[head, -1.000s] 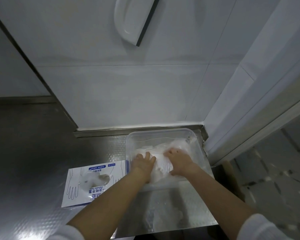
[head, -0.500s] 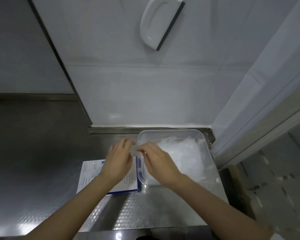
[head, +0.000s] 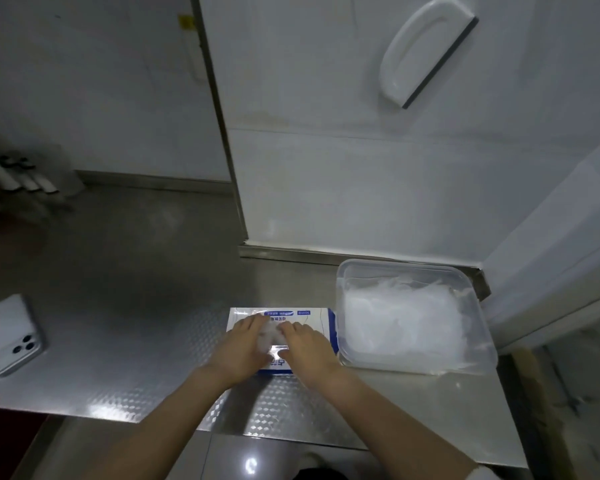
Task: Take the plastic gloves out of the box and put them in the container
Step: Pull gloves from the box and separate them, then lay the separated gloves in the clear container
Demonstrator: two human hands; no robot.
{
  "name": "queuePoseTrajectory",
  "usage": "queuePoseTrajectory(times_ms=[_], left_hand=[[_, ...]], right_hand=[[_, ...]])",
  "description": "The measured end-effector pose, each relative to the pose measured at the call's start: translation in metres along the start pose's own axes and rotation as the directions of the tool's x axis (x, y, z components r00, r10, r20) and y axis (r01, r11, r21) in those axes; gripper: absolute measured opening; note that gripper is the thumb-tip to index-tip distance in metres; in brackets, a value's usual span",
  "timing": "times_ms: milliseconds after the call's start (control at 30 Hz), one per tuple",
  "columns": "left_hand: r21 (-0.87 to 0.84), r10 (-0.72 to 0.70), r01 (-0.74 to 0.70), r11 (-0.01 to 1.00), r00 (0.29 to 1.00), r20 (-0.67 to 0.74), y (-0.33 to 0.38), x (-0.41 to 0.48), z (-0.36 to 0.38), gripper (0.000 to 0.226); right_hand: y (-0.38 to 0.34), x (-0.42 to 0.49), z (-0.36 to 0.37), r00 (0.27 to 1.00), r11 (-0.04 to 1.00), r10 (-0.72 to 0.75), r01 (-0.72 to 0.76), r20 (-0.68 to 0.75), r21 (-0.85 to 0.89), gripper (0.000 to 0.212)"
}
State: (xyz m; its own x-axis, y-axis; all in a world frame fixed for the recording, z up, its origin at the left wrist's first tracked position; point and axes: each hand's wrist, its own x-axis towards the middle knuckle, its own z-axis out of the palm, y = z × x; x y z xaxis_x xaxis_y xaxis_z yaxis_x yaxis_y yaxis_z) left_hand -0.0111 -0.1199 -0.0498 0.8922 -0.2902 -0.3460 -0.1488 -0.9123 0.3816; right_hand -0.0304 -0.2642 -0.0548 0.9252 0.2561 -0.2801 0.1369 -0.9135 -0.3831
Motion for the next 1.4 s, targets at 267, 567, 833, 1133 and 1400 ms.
queuePoseTrajectory(times_ms=[267,567,833,1133,1400], left_hand=[[-0.012,0.0,0.0,1.0,0.999,-0.036,-0.005,0.001,0.005,0.08],[-0.058,0.013,-0.016,0.998,0.999,-0.051,-0.01,0.003,0.007,0.082],[-0.066,0.016,-0.019,0.998,0.999,-0.039,-0.009,0.003,0.006,0.081],[-0.059,0.027,-0.029,0.998,0.999,-0.041,-0.011,0.003,0.007,0.078],[-0.001,0.013,-0.013,1.0,1.0,-0.02,-0.008,0.005,0.006,0.077]], right_hand=[[-0.004,0.023,0.002,0.976,0.975,0.217,-0.218,0.023,0.045,0.023],[0.002,0.019,-0.021,0.987,0.979,0.156,-0.148,-0.048,0.139,0.018],[0.004,0.002,-0.036,0.982,0.992,0.094,-0.079,-0.165,0.099,0.015],[-0.01,0.014,-0.016,0.989,0.986,-0.134,0.126,-0.062,-0.111,0.035],[-0.006,0.022,-0.046,0.986,0.993,0.009,0.01,-0.164,0.117,0.016]])
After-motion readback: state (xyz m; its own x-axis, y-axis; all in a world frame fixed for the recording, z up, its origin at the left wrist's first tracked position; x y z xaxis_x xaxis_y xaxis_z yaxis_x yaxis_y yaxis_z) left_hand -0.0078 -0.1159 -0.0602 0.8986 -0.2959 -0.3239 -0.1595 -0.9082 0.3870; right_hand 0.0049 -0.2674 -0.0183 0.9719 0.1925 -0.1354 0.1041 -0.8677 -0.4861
